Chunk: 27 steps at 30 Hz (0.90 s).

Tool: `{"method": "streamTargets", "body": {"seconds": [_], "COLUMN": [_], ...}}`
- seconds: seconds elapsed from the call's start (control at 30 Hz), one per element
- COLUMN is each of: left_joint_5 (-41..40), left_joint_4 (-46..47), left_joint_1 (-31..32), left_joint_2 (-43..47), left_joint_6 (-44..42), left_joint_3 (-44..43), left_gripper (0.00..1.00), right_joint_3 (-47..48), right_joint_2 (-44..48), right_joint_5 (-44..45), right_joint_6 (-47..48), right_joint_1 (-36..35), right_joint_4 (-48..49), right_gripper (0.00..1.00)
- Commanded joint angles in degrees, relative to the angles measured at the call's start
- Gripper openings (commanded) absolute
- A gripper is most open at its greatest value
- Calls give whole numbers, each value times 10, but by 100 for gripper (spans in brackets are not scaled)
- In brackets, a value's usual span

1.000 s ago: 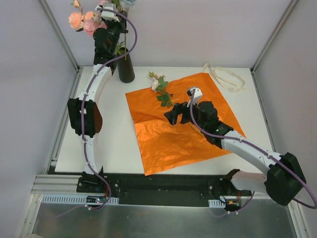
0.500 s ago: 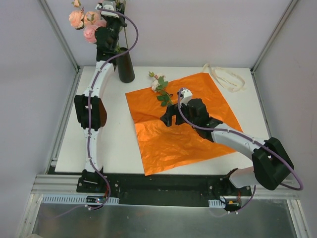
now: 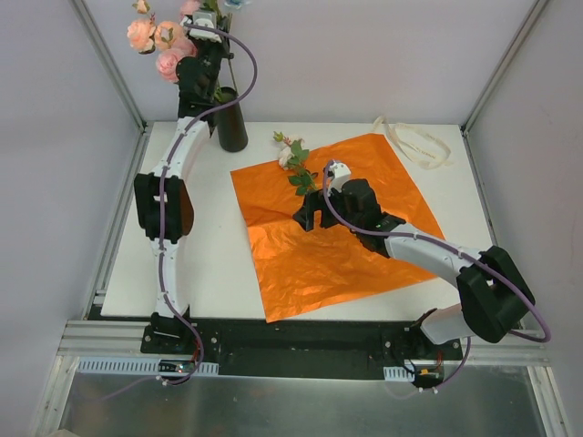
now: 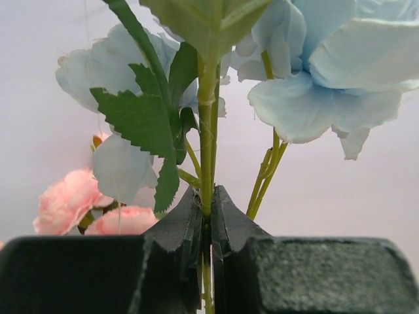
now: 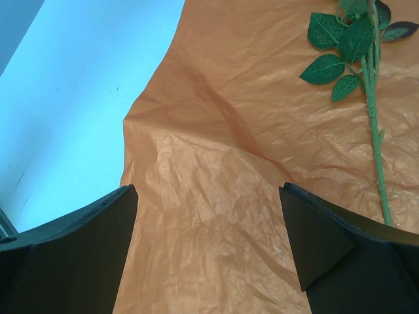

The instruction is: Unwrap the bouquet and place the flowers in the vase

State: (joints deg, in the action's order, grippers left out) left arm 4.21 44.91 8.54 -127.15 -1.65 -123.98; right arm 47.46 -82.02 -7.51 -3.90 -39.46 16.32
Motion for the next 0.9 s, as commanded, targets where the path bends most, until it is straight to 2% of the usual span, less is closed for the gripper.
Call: {"method": "streamTargets", "body": {"seconds": [0.0,0.33,0.73,0.87], "left_joint_5": [-14,-25,-17,-37], "left_joint_4": [47,-15,-27,-34], "left_joint_1": [-2,-2,-2,-2], "left_joint_2": [54,62,89,95], "left_joint_6": [-28,-11,-26,-24], "left_joint_3": [27,-38,-11,19], "left_gripper": [0,0,0,0], "right_joint_3": [18,26,31,32], "right_joint_2": [11,17,27,27], "right_joint_5": [-6,-15,-23,-23], "right_joint_6": [-2,-8,-13,-14], "right_joint_1": [3,3,4,3], "right_joint_4": [28,28,28,28], "right_gripper": [99,99,99,99]}}
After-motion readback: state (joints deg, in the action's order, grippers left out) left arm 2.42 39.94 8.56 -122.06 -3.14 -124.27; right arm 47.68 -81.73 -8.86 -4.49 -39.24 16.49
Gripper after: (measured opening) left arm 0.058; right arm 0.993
